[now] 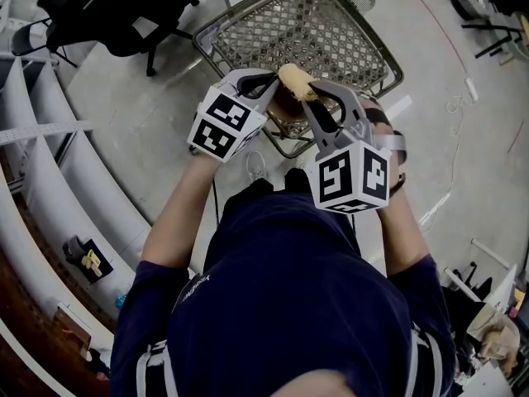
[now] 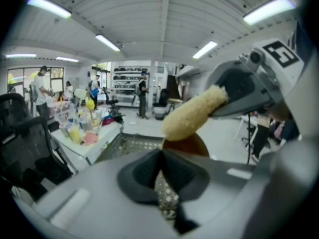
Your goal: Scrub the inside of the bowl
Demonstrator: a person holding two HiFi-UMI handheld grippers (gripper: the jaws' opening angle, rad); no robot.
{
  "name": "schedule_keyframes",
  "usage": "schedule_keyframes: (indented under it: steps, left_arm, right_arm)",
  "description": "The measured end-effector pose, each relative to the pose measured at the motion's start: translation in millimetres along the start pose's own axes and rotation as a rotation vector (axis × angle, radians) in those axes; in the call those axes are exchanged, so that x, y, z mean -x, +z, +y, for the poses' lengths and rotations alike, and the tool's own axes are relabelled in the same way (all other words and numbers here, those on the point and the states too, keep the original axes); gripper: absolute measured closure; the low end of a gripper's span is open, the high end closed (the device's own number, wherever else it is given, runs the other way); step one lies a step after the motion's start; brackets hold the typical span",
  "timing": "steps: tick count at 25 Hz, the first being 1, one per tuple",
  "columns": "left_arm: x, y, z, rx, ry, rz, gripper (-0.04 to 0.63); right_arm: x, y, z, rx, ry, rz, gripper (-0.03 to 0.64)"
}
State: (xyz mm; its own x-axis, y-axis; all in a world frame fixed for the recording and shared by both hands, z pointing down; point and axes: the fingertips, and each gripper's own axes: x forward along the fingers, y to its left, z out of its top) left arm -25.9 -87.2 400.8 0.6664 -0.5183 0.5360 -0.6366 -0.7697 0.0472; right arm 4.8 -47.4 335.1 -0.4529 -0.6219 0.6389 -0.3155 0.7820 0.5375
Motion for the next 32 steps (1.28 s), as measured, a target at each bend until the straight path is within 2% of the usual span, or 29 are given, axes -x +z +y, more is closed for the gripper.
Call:
schedule_keyframes:
  steps: [8, 14, 23, 32]
  left_arm:
    - [2, 3, -9, -0.026, -0.015, -0.004, 0.584]
    - [4, -2, 0, -0.017, 0.014, 0.003, 0.584]
    - [13, -4, 24, 0.05, 0.058, -0.006, 0.584]
    - [13, 2, 44, 0.164, 0.081, -0.049, 0.584]
  right_arm:
    - [0, 11, 9, 0.019, 0.01, -0.019, 0.554]
    - [3, 2, 5, 0.005, -0.005, -0.001, 0.554]
    - [9, -19, 1, -0.033, -0.016, 0.035, 0.554]
    - [9, -31, 11, -0.047, 0.021, 0.052, 0.554]
